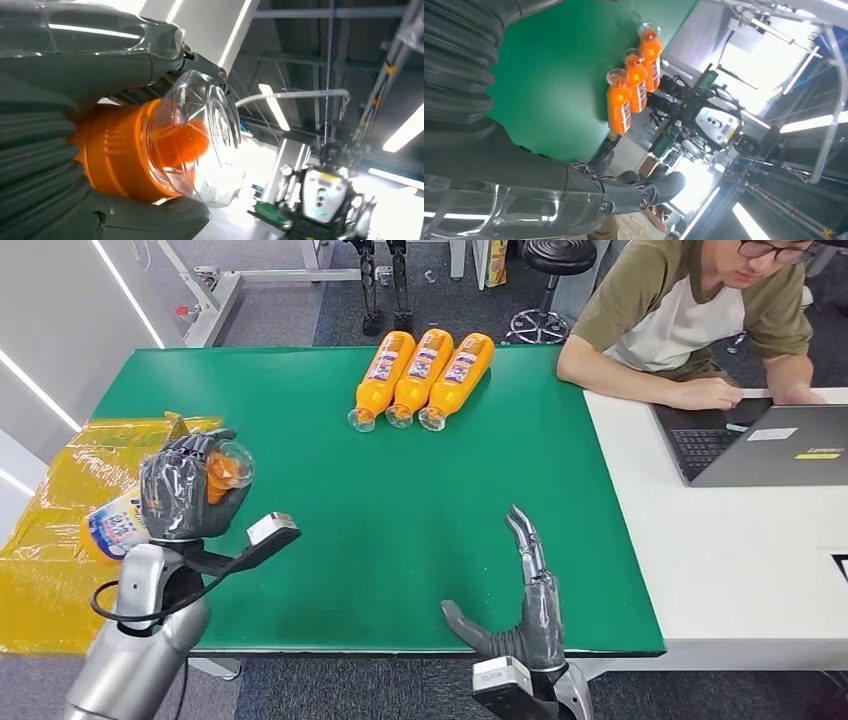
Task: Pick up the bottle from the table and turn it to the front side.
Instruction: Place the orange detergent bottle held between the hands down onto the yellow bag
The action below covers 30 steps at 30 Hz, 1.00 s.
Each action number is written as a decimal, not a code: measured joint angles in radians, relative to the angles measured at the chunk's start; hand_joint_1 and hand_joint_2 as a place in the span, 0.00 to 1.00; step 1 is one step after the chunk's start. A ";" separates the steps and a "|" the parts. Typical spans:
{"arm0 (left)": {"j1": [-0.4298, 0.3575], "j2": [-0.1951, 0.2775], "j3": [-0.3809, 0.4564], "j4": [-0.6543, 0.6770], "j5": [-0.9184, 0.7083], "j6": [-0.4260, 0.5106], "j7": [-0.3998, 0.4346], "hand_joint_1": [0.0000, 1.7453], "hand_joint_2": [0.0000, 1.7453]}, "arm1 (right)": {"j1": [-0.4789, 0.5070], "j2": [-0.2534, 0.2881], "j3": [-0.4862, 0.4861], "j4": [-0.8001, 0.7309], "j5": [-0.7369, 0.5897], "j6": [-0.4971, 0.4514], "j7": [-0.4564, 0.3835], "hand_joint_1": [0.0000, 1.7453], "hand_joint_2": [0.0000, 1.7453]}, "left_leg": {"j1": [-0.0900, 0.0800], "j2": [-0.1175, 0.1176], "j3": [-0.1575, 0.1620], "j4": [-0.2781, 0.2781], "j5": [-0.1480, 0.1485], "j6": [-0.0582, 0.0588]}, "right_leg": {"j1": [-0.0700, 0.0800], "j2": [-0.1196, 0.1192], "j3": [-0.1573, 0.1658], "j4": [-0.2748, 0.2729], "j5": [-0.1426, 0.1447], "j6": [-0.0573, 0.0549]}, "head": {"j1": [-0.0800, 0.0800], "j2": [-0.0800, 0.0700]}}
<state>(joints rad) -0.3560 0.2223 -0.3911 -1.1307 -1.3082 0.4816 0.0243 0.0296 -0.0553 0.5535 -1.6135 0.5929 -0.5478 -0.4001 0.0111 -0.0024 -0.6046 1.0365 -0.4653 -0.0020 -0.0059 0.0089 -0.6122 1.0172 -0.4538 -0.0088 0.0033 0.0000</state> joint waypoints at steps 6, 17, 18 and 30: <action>-0.055 0.103 0.018 0.112 -0.004 -0.127 -0.018 1.00 1.00 | -0.008 0.006 0.000 -0.011 -0.039 0.010 -0.022 0.00 1.00 | 0.000 0.000 0.000 0.000 0.000 0.000 | 0.000 0.000 0.000 0.000 0.000 0.000 | 0.000 0.000; -0.163 0.131 -0.014 0.539 -0.059 -0.232 -0.094 1.00 1.00 | -0.035 0.013 0.001 -0.015 -0.038 0.023 -0.006 0.00 1.00 | 0.000 0.001 0.000 0.000 0.000 0.000 | 0.000 0.002 -0.001 0.000 0.001 -0.001 | 0.000 0.000; -0.169 0.131 -0.018 0.562 -0.057 -0.242 -0.111 1.00 1.00 | -0.036 0.013 0.001 -0.015 -0.039 0.024 -0.005 0.00 1.00 | 0.000 0.001 0.000 0.000 0.000 0.000 | 0.000 0.002 -0.001 0.000 0.001 -0.001 | 0.000 0.000; -0.182 0.149 -0.073 0.690 -0.025 -0.275 -0.326 1.00 1.00 | -0.056 0.013 0.001 -0.014 -0.067 0.072 -0.014 0.00 1.00 | 0.000 0.001 0.000 0.000 0.000 -0.001 | 0.000 0.001 -0.001 0.000 0.001 -0.001 | 0.000 0.000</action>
<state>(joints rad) -0.5383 0.3710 -0.4639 -0.4410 -1.3327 0.2070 -0.3017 -0.0266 -0.0423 0.5543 -1.6273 0.5256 -0.4762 -0.4136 0.0110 -0.0011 -0.6050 1.0367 -0.4652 -0.0026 -0.0061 0.0104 -0.6136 1.0170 -0.4531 -0.0094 0.0035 0.0000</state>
